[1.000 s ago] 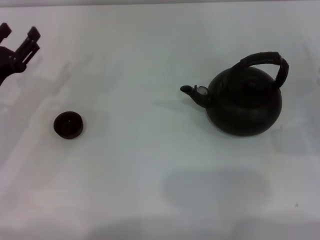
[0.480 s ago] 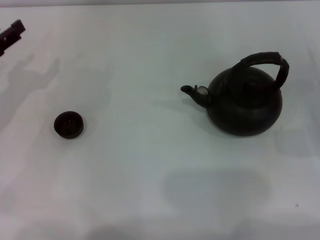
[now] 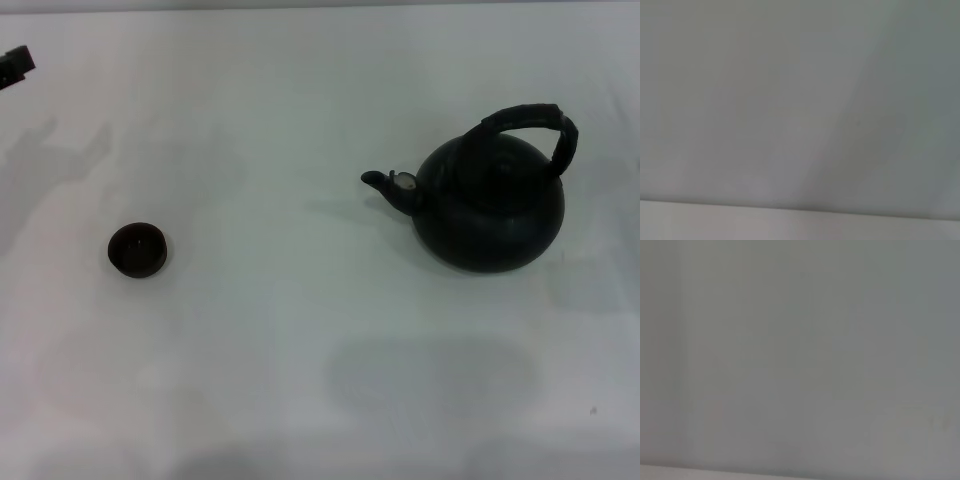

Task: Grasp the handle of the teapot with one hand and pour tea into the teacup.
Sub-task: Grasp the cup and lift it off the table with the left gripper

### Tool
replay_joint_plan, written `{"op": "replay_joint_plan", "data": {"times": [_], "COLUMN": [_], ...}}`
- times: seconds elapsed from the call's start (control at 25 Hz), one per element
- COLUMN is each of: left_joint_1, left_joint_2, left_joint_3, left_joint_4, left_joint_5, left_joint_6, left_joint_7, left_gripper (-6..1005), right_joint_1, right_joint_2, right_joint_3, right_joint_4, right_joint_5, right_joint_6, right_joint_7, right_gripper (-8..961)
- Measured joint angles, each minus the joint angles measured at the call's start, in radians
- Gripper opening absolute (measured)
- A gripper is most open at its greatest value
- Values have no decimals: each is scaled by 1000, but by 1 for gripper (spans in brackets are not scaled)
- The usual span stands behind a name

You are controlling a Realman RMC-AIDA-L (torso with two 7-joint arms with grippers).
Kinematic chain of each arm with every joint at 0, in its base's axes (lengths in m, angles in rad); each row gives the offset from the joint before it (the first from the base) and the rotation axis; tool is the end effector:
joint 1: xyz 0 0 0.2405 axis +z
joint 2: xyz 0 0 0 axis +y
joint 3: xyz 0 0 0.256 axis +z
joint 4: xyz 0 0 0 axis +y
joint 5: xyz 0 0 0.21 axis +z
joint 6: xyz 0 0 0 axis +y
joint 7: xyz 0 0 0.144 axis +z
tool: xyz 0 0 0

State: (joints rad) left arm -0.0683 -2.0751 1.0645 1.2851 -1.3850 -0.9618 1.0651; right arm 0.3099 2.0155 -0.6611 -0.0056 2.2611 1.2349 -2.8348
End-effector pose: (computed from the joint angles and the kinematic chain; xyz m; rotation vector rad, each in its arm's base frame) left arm -0.3089 0.3181 0.0945 -1.9270 -1.0989 -0.6049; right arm 0.4014 0.2722 0.0244 -1.5995 0.6187 0.5456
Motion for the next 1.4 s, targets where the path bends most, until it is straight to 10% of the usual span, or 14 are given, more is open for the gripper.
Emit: {"op": "replay_joint_plan", "data": {"times": [0.6, 1.4], "left_joint_1": [-22, -6], "left_joint_2": [0, 0], "left_joint_3": [11, 161], "left_joint_4": [27, 338], "left_joint_5": [51, 534], "left_joint_6": [2, -107], "left_joint_7": [-22, -465], "left_gripper": [782, 782], "right_joint_1": [2, -3], "right_joint_2": [0, 0], "right_joint_3": [7, 8], "right_joint_4": [-7, 2], "right_joint_5": [0, 0], "right_joint_6": [0, -4], "right_joint_7": [2, 7], "right_gripper": [876, 876]}}
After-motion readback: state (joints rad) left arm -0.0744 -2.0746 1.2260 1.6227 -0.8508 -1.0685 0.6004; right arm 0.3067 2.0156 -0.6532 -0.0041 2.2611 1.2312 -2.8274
